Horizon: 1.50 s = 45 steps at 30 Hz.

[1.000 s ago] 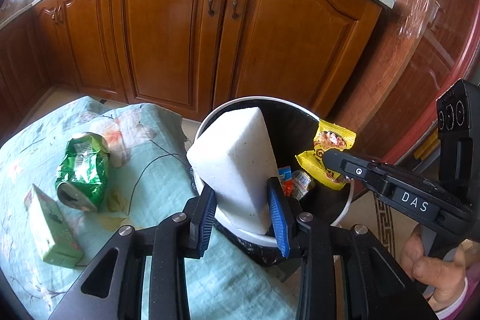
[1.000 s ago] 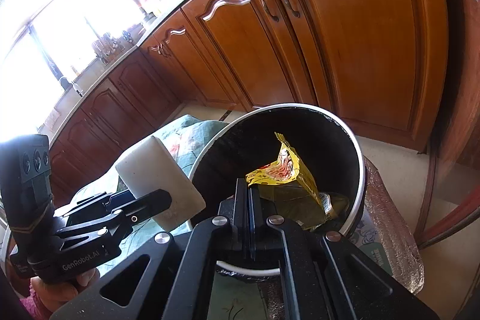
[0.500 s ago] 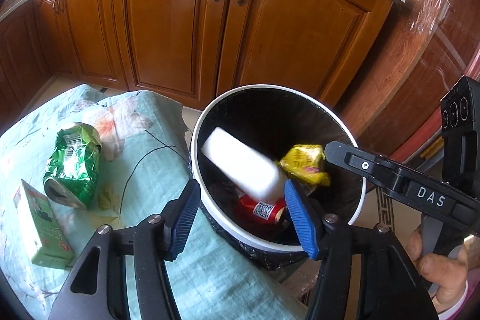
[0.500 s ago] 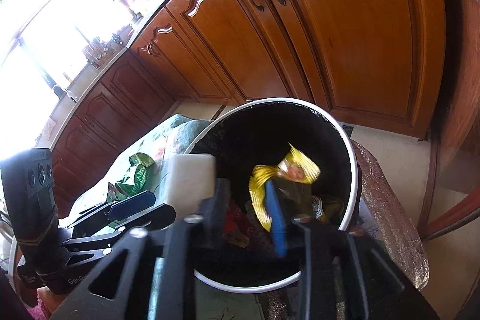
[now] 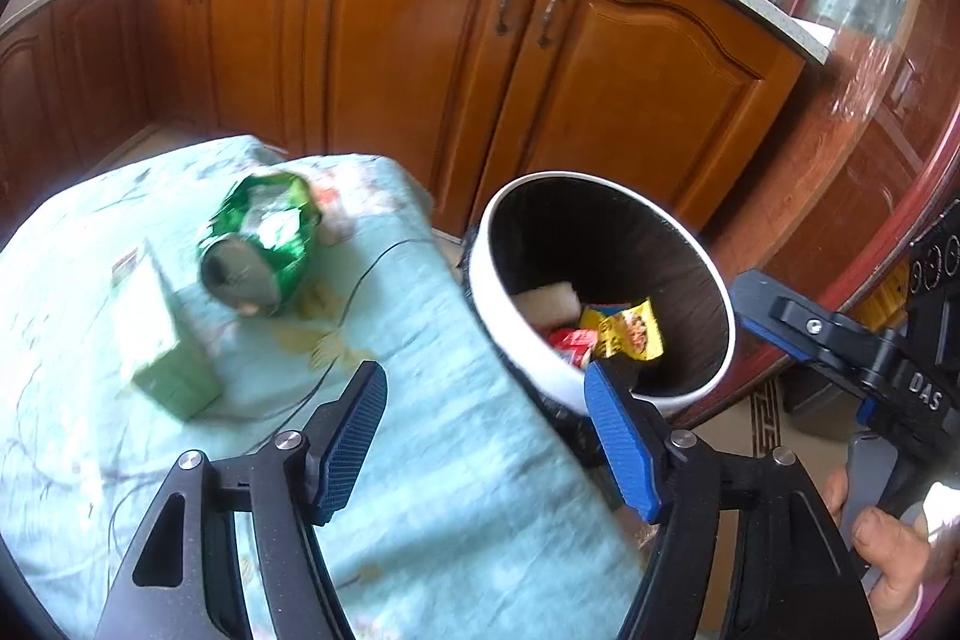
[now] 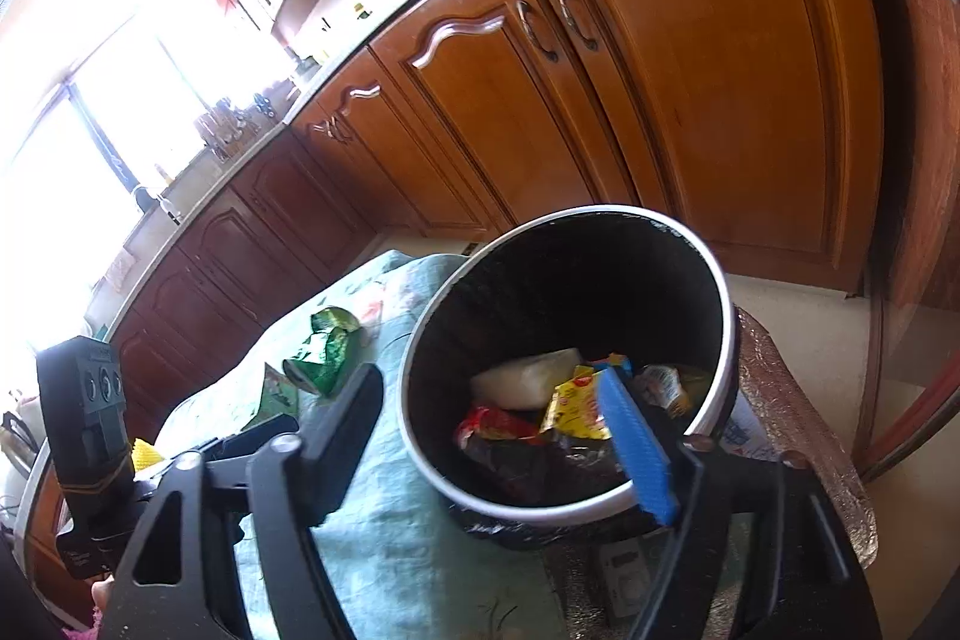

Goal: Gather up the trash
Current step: 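Move both open tools back over the carton and can on the table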

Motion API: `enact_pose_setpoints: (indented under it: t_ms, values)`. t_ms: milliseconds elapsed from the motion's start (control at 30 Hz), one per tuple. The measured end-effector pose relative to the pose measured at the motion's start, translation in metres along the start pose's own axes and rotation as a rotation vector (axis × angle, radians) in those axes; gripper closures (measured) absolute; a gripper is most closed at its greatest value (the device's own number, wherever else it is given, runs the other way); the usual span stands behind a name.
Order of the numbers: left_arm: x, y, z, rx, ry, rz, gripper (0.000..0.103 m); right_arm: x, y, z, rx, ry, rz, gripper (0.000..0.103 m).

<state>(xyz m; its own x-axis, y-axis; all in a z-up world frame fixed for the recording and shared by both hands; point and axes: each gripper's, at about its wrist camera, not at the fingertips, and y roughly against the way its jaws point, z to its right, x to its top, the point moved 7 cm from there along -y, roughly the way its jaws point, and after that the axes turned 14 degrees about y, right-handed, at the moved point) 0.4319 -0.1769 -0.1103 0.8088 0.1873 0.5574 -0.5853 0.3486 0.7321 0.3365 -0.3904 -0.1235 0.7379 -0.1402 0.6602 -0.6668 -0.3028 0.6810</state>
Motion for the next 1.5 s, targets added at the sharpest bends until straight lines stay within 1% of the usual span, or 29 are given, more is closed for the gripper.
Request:
enact_pose_setpoints:
  t_ms: [200, 267, 533, 700, 933, 1100, 1233, 1400, 1500]
  values:
    - [-0.019, 0.028, -0.037, 0.041, 0.076, 0.022, 0.033, -0.015, 0.007, -0.035, 0.001, 0.043, 0.018, 0.01]
    - [-0.023, 0.037, -0.05, 0.051, 0.1, 0.027, 0.032, -0.02, 0.006, -0.048, 0.012, 0.059, 0.014, 0.009]
    - [-0.034, 0.068, -0.097, 0.093, 0.182, 0.05, 0.032, -0.039, -0.005, -0.081, 0.058, 0.084, -0.023, 0.009]
    - [-0.037, 0.076, -0.117, 0.116, 0.212, 0.056, 0.032, -0.045, -0.011, -0.099, 0.08, 0.095, -0.037, 0.009]
    - [-0.029, 0.081, -0.133, 0.139, 0.237, 0.069, 0.032, -0.038, -0.019, -0.115, 0.11, 0.114, -0.041, 0.009]
    - [-0.017, 0.076, -0.134, 0.143, 0.242, 0.076, 0.032, -0.029, -0.032, -0.121, 0.126, 0.106, -0.044, 0.009]
    - [-0.006, 0.068, -0.131, 0.146, 0.229, 0.076, 0.032, -0.018, -0.048, -0.128, 0.132, 0.126, -0.053, 0.009]
    - [0.009, 0.054, -0.13, 0.155, 0.222, 0.081, 0.032, 0.003, -0.075, -0.136, 0.141, 0.155, -0.066, 0.009]
    - [0.017, 0.043, -0.128, 0.169, 0.196, 0.088, 0.032, 0.018, -0.096, -0.136, 0.151, 0.144, -0.078, 0.009]
